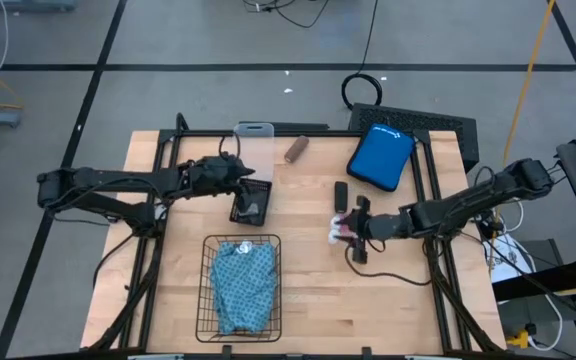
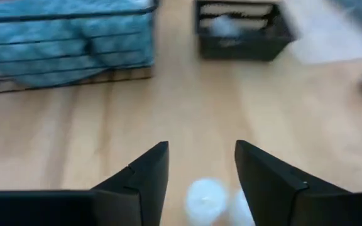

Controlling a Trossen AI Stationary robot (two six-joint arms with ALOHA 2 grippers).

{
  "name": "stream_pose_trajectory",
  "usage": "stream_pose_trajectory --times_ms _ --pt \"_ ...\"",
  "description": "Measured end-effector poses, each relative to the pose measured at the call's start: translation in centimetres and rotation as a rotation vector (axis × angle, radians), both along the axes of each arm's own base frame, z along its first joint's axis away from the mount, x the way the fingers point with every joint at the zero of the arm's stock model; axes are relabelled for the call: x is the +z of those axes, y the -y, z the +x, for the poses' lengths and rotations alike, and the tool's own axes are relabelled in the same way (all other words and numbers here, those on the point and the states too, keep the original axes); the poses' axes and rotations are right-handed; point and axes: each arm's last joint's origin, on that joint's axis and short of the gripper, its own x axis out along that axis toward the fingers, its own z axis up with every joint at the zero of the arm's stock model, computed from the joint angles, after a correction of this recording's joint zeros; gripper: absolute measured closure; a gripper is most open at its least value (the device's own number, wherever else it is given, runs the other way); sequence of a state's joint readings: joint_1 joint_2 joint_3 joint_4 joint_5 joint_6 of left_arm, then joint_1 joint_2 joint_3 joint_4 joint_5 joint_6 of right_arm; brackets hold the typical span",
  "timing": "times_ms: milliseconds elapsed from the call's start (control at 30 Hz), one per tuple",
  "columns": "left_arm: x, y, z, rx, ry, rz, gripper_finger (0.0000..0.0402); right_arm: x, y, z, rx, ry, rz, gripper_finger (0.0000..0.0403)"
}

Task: Pick & place medical supplies in basket/bin
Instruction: Put the bottom white pill bottle into the black bin

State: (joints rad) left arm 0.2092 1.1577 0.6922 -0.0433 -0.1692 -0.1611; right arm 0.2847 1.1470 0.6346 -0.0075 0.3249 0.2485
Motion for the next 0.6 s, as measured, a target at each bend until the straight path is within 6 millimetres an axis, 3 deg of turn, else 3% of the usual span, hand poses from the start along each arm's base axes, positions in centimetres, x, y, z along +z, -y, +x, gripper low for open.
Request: stream_pose_trajectory --times_ms 267,600 --pt "0.3 0.0 0.0 0.003 0.026 0.010 0.0156 -3.4 -0.3 -0.7 0.020 -0.122 0.006 0.0171" --pt "0.1 0.0 0.1 0.010 0.022 -0.006 0.0156 -5.2 -0.8 0.3 0.005 -0.151 -0.038 0.0180"
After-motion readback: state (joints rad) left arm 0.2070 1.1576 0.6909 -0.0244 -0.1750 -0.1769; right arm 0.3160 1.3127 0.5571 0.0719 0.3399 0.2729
